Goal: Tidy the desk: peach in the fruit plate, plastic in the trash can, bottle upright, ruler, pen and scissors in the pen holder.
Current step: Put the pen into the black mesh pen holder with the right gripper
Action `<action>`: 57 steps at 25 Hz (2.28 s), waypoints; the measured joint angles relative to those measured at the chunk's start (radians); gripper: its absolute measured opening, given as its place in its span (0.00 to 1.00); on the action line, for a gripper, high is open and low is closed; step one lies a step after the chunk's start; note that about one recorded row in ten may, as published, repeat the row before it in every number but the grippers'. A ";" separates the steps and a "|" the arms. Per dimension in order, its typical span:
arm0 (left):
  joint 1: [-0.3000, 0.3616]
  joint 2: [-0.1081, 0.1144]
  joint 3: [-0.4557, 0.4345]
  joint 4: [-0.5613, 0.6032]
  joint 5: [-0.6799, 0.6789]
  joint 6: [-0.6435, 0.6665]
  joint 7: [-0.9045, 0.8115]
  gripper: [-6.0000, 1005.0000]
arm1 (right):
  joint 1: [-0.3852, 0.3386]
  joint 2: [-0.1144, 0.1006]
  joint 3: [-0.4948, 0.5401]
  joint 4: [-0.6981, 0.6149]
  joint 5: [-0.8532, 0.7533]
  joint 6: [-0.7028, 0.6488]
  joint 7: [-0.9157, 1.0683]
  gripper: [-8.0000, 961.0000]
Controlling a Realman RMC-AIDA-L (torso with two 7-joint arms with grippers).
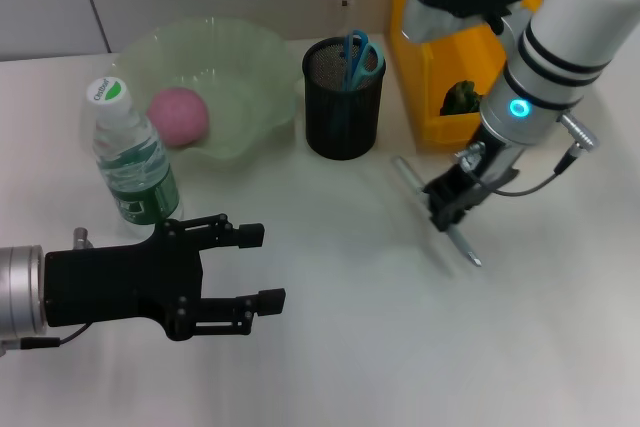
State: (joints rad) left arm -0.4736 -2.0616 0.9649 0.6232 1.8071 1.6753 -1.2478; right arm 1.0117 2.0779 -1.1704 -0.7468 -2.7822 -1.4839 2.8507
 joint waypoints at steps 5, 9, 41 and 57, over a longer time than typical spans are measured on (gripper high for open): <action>-0.001 -0.001 -0.002 0.001 0.000 -0.001 -0.004 0.80 | -0.065 0.001 0.000 -0.139 0.114 -0.046 -0.082 0.13; -0.002 -0.002 -0.008 0.002 0.000 -0.007 -0.008 0.80 | -0.181 -0.001 0.003 -0.264 0.278 -0.046 -0.221 0.13; -0.004 -0.006 -0.031 -0.031 -0.075 -0.048 0.021 0.80 | -0.438 -0.001 0.167 0.049 1.429 0.407 -1.520 0.13; 0.005 -0.006 -0.030 -0.047 -0.091 -0.055 0.034 0.80 | -0.294 0.003 0.130 0.310 1.429 0.575 -1.633 0.13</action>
State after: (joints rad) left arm -0.4689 -2.0676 0.9348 0.5762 1.7165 1.6203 -1.2143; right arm 0.7182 2.0812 -1.0407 -0.4372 -1.3534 -0.9090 1.2180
